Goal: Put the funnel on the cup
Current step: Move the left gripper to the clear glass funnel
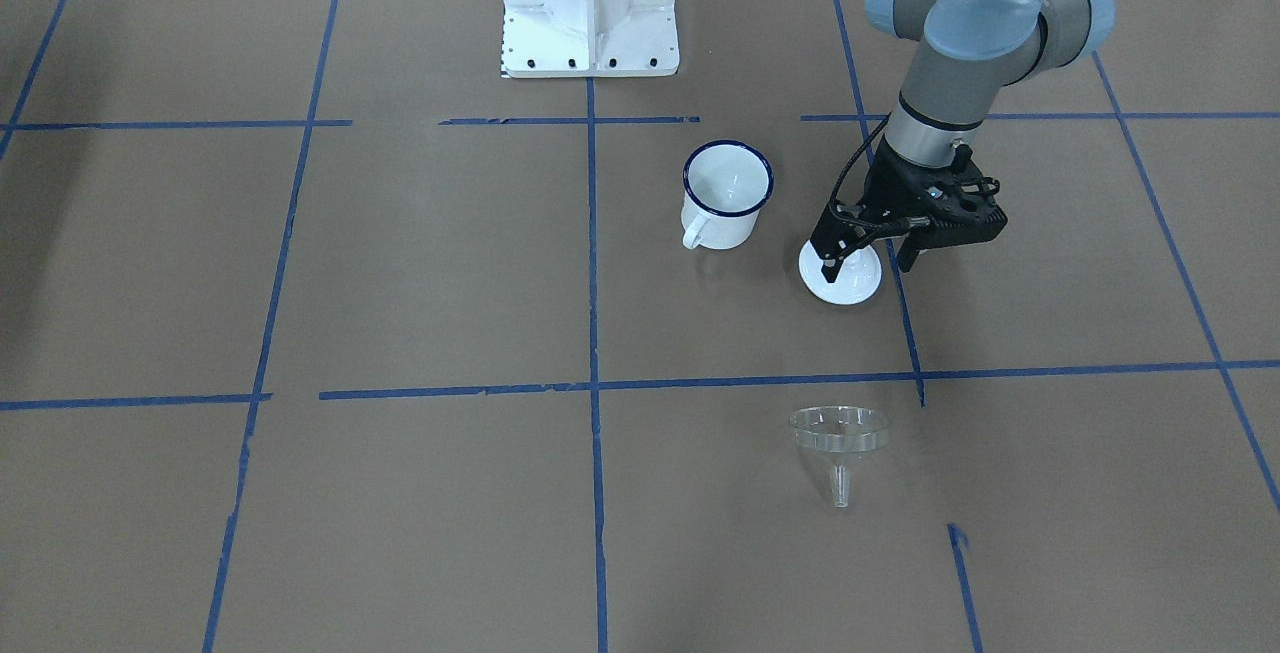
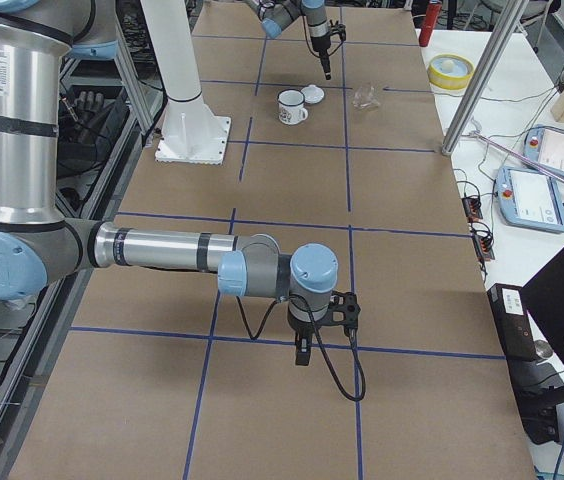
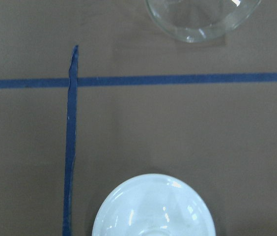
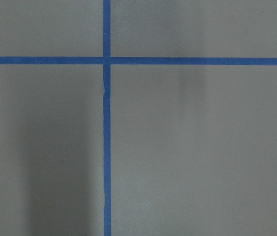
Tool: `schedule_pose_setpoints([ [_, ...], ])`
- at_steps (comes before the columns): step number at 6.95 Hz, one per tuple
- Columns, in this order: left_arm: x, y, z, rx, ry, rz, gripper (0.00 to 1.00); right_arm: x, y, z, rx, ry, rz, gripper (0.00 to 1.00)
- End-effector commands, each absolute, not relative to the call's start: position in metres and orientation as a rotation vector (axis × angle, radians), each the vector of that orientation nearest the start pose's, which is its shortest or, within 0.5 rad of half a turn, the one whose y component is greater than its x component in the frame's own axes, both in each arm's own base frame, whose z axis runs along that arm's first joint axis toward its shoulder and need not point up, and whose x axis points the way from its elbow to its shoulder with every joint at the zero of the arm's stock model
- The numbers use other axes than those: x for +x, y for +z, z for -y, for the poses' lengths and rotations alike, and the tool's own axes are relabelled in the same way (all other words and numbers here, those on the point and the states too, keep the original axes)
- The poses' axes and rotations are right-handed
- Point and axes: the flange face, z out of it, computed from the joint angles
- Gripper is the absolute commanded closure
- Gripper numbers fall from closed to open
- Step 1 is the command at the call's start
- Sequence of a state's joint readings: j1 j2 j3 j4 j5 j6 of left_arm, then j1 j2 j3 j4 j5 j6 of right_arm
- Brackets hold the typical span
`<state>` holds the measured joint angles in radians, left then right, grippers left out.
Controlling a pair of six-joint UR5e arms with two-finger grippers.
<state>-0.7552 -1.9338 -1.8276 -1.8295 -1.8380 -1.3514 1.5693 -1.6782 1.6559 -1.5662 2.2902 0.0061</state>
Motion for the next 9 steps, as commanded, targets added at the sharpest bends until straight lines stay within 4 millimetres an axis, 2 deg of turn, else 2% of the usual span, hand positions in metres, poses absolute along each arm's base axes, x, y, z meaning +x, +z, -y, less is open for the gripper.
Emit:
schedule_pose_setpoints([
  [1, 0.393, 0.288, 0.532, 0.035, -0.755, -0.965, 0.00, 0.067, 0.670, 0.445, -0.019, 0.010, 0.719, 0.00],
  [2, 0.414, 0.290, 0.549, -0.048, -0.929, -1.014, 0.00, 0.067, 0.671, 0.445, -0.020, 0.011, 0.719, 0.00],
  [3, 0.430, 0.297, 0.571, -0.020, -1.094, -1.020, 0.00, 0.067, 0.670, 0.445, -0.019, 0.010, 0.719, 0.00],
  [4, 0.459, 0.302, 0.580, 0.008, -1.200, -1.007, 0.00, 0.067, 0.671, 0.445, -0.020, 0.011, 0.719, 0.00],
  [5, 0.467, 0.310, 0.589, 0.035, -1.252, -1.003, 0.00, 0.067, 0.670, 0.445, -0.019, 0.010, 0.719, 0.00],
  [8, 0.478, 0.324, 0.594, 0.057, -1.272, -0.995, 0.00, 0.067, 0.670, 0.445, -0.019, 0.010, 0.719, 0.00],
  [9, 0.478, 0.328, 0.596, 0.061, -1.275, -0.986, 0.18, 0.067, 0.670, 0.445, -0.019, 0.010, 0.719, 0.00],
])
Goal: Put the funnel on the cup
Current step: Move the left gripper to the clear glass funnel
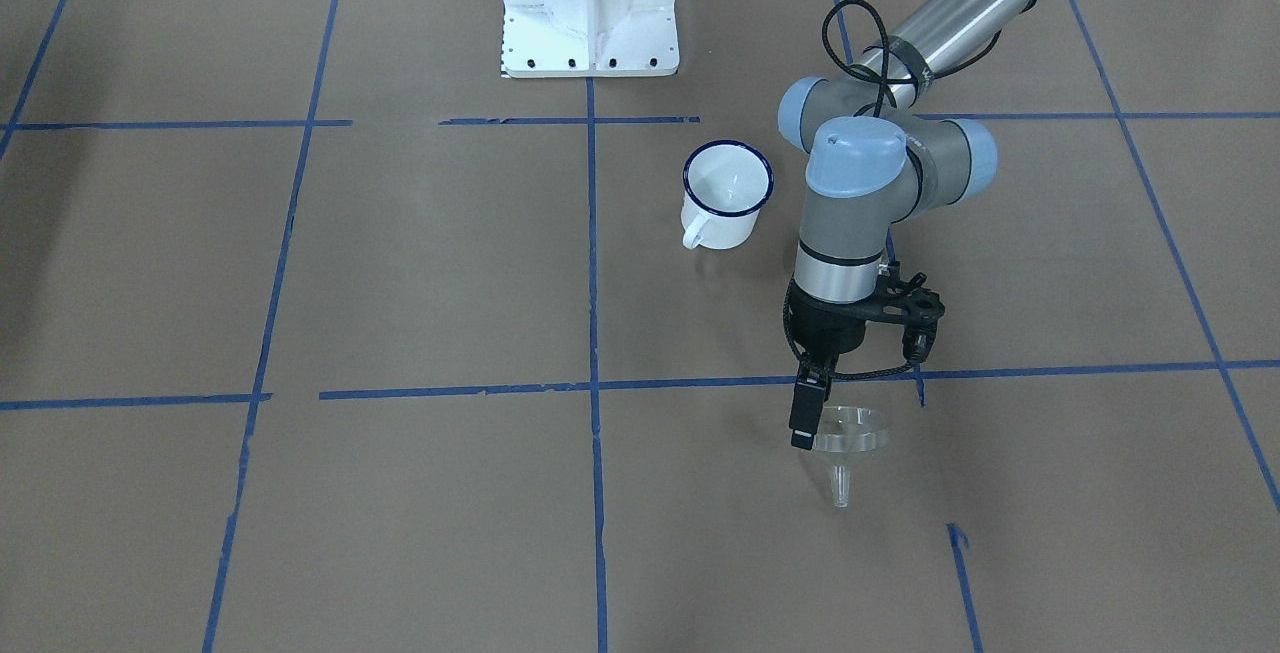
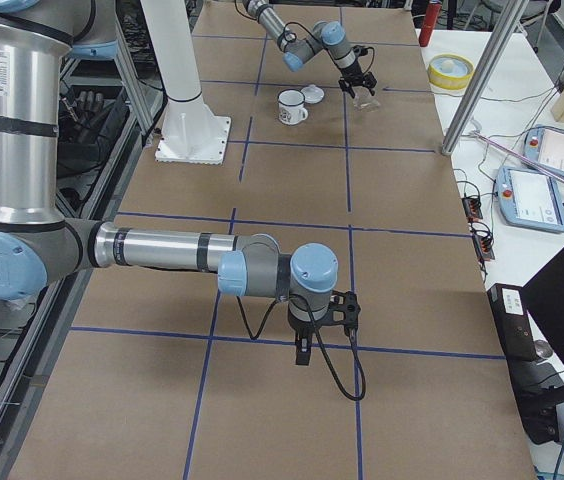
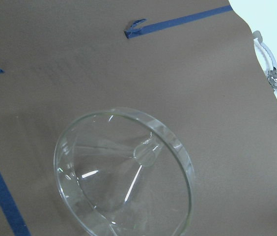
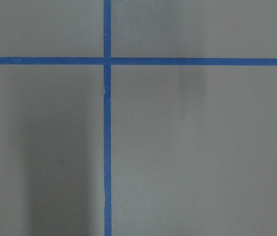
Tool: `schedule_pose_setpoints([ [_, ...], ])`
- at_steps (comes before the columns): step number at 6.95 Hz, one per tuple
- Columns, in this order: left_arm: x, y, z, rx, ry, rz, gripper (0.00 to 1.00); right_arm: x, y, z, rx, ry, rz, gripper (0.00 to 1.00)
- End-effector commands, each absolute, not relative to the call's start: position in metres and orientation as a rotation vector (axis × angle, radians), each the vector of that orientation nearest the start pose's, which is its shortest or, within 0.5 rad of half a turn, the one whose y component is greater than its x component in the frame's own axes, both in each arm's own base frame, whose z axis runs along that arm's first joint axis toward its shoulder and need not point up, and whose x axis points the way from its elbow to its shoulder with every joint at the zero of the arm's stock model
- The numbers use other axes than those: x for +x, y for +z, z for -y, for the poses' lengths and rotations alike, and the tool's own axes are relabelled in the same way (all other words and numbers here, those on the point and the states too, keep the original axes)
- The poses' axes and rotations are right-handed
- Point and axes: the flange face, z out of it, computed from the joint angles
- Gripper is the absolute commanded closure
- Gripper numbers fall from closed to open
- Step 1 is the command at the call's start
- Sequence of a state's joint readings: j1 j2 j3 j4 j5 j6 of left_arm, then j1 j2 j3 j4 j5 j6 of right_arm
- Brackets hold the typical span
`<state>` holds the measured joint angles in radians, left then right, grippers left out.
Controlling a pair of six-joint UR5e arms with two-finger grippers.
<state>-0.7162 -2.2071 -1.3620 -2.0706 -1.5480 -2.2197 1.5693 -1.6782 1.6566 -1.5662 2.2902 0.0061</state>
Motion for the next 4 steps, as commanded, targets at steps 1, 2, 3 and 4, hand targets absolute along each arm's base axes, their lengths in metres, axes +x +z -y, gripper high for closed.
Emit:
schedule_pose_setpoints([
  [1, 0.476, 0.328, 0.599, 0.093, -1.285, -0.986, 0.43, 0.067, 0.671, 0.445, -0.020, 0.011, 0.719, 0.00],
  [2, 0.476, 0.330, 0.599, 0.102, -1.280, -0.981, 0.52, 0.067, 0.670, 0.445, -0.019, 0.010, 0.719, 0.00],
  [3, 0.472, 0.330, 0.602, 0.124, -1.290, -0.981, 0.69, 0.067, 0.671, 0.445, -0.020, 0.011, 0.719, 0.00],
  [4, 0.465, 0.327, 0.608, 0.133, -1.296, -0.996, 0.92, 0.067, 0.670, 0.445, -0.019, 0.010, 0.719, 0.00],
])
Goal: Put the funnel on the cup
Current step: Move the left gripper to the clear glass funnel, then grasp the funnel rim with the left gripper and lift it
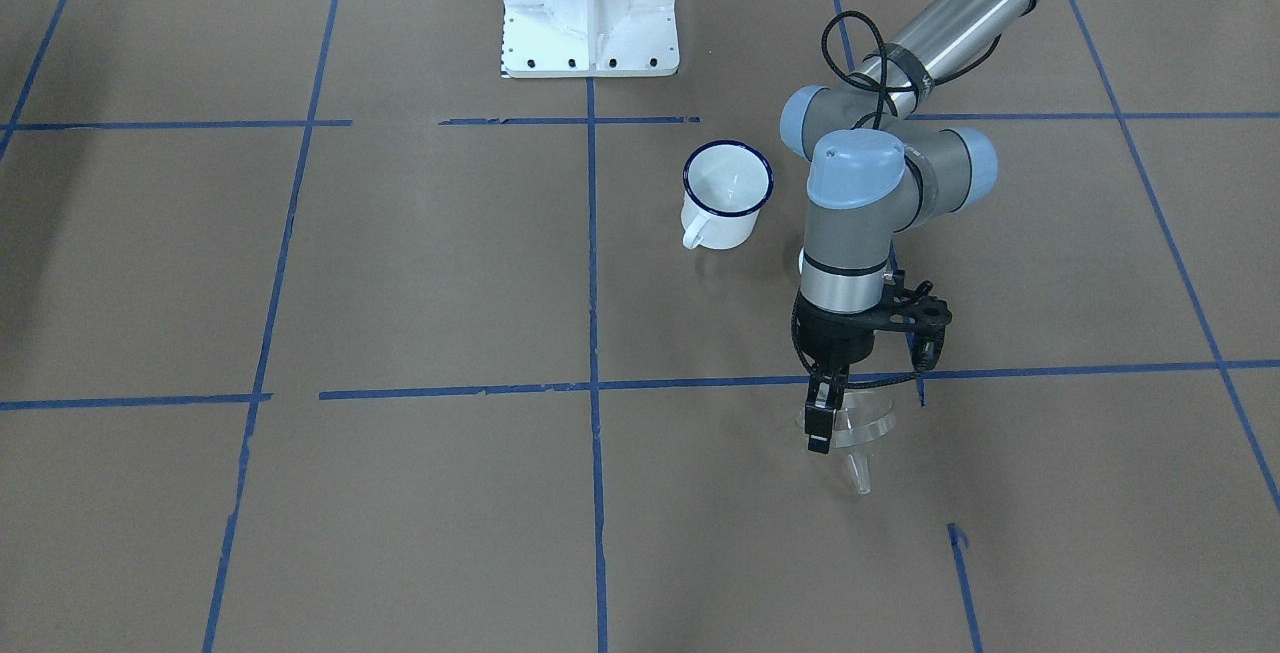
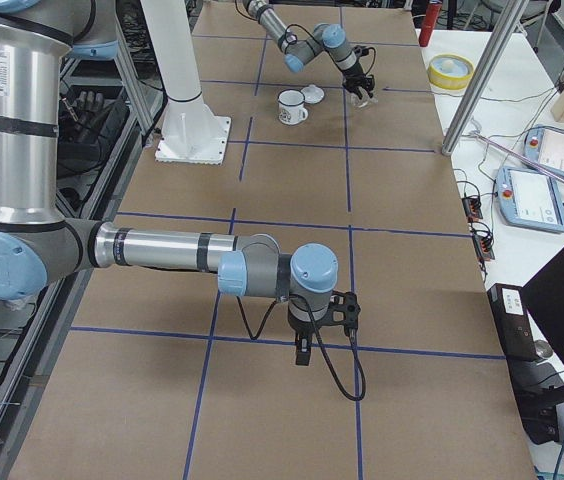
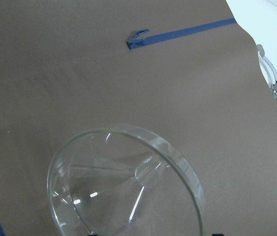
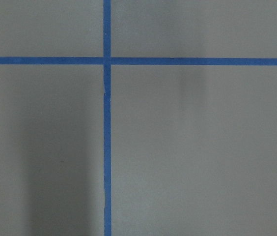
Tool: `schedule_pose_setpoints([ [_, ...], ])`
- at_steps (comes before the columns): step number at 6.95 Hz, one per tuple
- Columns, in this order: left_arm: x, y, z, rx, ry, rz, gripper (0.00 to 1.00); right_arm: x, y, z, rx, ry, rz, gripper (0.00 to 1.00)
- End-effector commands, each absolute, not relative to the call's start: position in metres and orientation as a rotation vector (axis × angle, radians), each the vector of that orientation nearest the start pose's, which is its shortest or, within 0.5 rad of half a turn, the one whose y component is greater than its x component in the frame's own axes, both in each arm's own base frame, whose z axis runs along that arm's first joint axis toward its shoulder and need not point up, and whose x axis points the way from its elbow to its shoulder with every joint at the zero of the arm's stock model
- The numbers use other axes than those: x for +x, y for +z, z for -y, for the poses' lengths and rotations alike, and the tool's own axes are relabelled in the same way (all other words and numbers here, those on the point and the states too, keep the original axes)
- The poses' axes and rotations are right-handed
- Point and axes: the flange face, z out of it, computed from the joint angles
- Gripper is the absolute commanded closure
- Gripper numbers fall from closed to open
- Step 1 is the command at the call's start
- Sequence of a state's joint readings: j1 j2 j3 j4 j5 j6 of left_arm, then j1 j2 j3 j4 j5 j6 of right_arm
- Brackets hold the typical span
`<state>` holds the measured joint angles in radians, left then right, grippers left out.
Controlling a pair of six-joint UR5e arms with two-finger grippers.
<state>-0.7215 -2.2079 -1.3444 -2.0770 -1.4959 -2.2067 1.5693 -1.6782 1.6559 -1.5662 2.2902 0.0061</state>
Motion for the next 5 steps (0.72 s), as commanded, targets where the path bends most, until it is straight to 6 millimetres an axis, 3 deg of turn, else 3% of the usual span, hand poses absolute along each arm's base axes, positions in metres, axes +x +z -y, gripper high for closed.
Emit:
schedule_pose_setpoints([
  [1, 0.460, 0.324, 0.611, 0.145, -1.284, -1.018, 1.00, 0.067, 0.671, 0.445, -0.020, 0.011, 0.719, 0.00],
  [3, 0.444, 0.319, 0.620, 0.160, -1.291, -1.030, 1.00, 0.067, 0.670, 0.445, -0.019, 0.010, 0.719, 0.00],
  [4, 0.425, 0.299, 0.624, 0.157, -1.282, -1.070, 1.00, 0.067, 0.671, 0.445, -0.020, 0.011, 0.719, 0.00],
  [5, 0.397, 0.268, 0.620, 0.104, -1.181, -1.120, 1.00, 0.067, 0.670, 0.445, -0.019, 0.010, 0.719, 0.00],
])
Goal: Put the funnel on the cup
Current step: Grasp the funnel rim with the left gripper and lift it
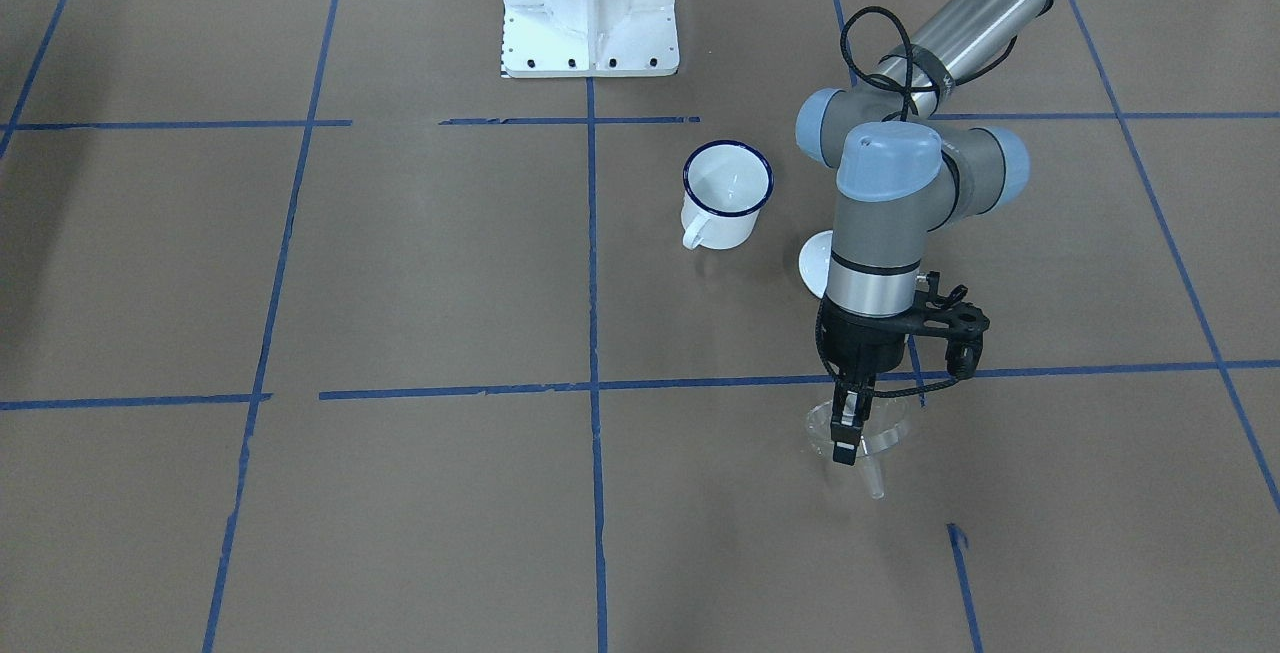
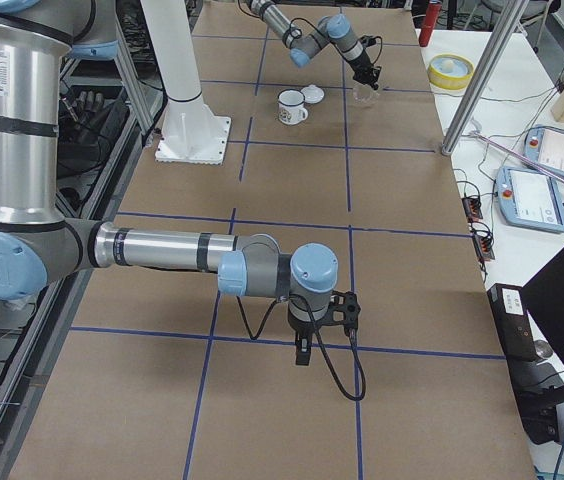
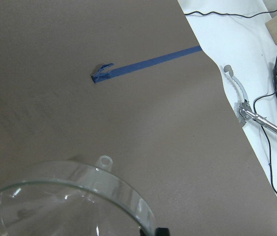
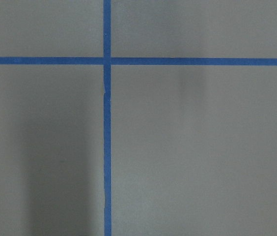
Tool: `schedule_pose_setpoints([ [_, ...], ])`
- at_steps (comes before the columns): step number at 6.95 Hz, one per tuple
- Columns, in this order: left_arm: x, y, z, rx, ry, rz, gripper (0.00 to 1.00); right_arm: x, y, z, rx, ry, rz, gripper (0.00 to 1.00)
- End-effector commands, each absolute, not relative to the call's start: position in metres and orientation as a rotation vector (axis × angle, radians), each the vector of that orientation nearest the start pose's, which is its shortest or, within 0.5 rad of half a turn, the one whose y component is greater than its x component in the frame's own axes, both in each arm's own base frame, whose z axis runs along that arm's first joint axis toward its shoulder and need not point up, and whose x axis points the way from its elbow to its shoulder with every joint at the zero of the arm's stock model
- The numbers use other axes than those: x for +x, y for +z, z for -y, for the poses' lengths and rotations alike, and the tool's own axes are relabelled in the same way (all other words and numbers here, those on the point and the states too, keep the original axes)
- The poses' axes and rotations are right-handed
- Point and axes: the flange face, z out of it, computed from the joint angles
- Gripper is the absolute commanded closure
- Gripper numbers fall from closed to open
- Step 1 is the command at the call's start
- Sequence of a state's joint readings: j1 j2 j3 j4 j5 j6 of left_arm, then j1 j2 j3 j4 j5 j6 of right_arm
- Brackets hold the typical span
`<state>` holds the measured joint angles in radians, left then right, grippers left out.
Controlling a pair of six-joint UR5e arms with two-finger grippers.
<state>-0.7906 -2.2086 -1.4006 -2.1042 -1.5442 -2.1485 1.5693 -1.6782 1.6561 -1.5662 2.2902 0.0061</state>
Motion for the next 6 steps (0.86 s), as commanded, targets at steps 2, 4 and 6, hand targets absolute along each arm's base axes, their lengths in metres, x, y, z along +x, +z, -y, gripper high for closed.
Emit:
schedule_pose_setpoints([
  [2, 0.363, 0.226, 0.593, 0.040, -1.023, -1.062, 1.00, 0.067, 0.671, 0.445, -0.020, 0.011, 0.719, 0.00],
  [4, 0.310, 0.193, 0.540, -0.062, -0.751, -0.983, 1.00, 0.067, 0.671, 0.445, -0.020, 0.011, 0.719, 0.00],
  [6, 0.308, 0.187, 0.522, -0.148, -0.684, -0.927, 1.00, 0.067, 0.670, 0.445, -0.019, 0.010, 0.719, 0.00],
])
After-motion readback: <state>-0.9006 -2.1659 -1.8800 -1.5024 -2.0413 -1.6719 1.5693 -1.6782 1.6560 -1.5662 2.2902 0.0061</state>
